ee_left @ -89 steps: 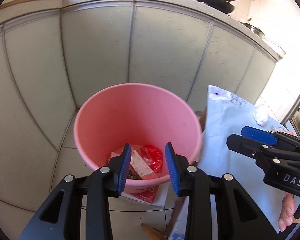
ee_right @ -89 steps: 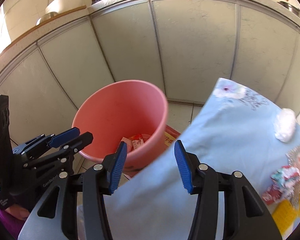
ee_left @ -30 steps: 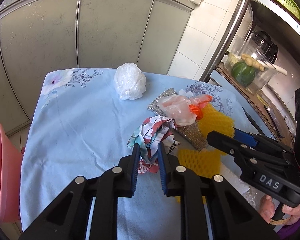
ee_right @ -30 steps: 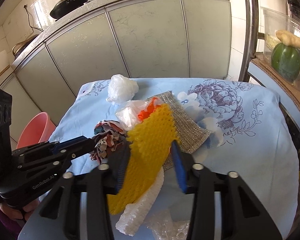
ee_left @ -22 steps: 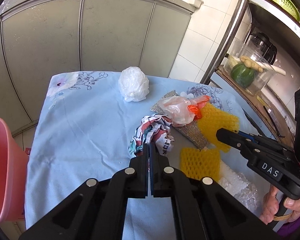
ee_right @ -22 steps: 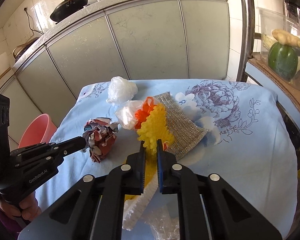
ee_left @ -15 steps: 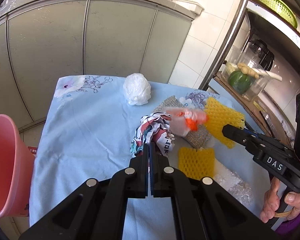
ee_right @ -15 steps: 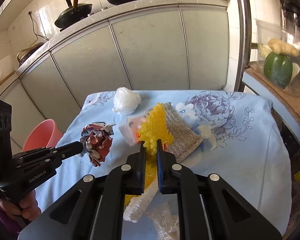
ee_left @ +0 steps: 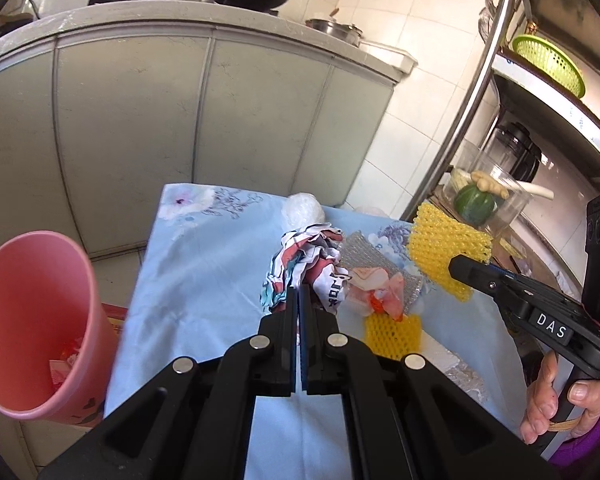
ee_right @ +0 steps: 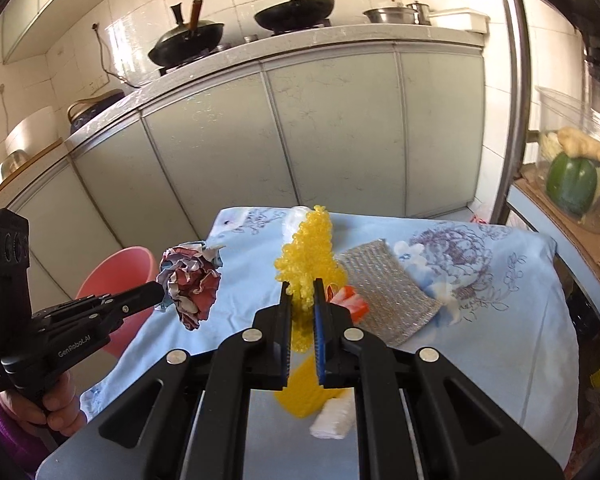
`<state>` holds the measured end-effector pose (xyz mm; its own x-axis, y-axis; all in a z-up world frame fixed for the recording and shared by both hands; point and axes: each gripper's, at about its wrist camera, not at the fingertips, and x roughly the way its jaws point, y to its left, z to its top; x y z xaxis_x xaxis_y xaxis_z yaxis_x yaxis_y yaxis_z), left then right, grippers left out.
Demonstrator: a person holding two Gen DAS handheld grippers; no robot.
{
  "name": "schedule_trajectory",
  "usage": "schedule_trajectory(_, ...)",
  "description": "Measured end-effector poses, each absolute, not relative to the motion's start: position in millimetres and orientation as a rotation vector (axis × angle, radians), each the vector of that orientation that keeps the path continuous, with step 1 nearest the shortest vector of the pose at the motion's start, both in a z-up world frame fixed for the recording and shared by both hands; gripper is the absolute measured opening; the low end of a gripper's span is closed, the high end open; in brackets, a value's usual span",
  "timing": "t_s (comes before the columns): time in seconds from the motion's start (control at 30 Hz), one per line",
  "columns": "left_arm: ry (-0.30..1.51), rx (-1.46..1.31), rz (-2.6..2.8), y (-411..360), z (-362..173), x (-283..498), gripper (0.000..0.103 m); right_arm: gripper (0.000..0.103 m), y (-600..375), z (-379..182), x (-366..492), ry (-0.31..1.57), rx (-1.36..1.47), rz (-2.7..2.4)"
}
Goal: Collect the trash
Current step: 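Carry the crumpled paper and yellow mesh net with both tools over the pink bucket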
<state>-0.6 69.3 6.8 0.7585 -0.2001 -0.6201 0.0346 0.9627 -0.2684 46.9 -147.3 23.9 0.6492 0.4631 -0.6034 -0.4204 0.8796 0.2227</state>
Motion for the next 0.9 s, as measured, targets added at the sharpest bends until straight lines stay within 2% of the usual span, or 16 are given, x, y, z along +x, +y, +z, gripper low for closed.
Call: schedule_trajectory(0.9,0.614,-0.321,0.305,214,8,-74,0.000,0.010,37,27,26,0.699,-0.150,0.867)
